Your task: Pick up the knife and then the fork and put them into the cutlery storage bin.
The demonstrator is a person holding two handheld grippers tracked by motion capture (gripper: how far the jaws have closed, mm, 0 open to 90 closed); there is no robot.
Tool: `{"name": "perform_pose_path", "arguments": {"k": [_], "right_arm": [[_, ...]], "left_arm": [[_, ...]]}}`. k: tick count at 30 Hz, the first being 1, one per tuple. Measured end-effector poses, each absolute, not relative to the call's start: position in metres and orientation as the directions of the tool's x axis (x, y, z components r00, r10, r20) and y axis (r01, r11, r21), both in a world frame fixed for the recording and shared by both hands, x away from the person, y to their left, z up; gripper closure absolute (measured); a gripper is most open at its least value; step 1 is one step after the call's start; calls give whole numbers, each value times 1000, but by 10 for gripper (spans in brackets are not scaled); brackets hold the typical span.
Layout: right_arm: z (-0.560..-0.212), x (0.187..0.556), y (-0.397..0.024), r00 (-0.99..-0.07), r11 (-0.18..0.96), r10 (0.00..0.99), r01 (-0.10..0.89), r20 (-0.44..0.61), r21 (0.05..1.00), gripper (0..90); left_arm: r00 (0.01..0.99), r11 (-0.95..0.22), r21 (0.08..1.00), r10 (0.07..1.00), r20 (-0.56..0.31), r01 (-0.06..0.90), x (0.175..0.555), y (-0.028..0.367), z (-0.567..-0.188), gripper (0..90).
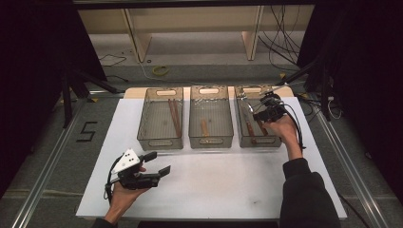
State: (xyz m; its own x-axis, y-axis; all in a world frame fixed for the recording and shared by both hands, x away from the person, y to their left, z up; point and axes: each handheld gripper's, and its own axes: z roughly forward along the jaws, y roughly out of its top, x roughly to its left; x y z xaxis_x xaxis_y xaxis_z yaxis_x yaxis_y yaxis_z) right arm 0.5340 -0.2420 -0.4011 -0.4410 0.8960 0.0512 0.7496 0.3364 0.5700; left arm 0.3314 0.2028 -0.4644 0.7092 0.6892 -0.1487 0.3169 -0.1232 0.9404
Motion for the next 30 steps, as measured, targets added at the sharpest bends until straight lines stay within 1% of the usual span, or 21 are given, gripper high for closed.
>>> {"name": "perform_pose_path", "arguments": {"k": [11,30], "right_arm": [[-411,530,-248,-431,332,900,771,63,543,775],[-422,532,-244,-430,347,901,794,58,499,771]], "left_arm": [[710,-128,940,689,-145,316,331,202,-465,214],[709,-120,942,689,-148,313,331,202,-464,214]]}}
